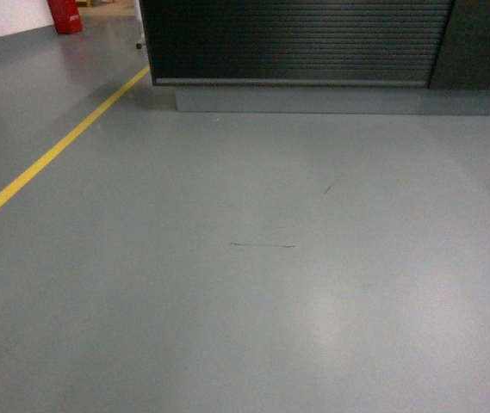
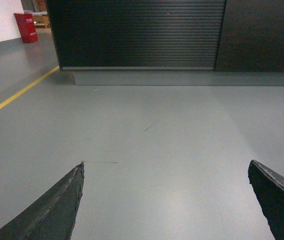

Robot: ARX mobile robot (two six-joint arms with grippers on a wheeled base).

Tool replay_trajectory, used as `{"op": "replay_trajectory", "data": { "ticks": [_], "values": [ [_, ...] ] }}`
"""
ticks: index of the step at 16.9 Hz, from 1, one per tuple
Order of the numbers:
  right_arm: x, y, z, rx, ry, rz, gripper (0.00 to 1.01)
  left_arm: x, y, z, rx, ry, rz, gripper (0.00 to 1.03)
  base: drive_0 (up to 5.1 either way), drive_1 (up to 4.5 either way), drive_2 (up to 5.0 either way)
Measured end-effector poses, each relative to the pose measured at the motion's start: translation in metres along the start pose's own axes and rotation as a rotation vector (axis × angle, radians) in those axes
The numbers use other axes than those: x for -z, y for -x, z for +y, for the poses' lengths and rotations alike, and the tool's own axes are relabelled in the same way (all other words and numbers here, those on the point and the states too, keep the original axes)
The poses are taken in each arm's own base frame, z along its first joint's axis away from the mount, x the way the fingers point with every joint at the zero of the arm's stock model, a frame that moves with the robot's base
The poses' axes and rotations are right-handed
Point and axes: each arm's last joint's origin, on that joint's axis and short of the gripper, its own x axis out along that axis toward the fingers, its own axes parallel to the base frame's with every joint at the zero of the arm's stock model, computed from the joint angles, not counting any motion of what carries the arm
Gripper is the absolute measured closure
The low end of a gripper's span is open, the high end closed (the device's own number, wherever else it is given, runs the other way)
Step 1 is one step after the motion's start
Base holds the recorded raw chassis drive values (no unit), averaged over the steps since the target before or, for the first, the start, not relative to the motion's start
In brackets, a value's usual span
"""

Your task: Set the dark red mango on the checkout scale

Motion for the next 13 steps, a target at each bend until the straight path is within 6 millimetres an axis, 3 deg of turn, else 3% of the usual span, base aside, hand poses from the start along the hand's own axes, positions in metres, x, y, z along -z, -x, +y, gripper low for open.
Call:
{"op": "replay_trajectory", "data": {
  "ticks": [13],
  "values": [
    [0.0000,0.0000,0.0000,0.000,0.000,0.000,0.03,0.0000,0.0000,0.0000,0.000,0.000,0.000,0.05,0.0,0.00,0.0]
  ]
}}
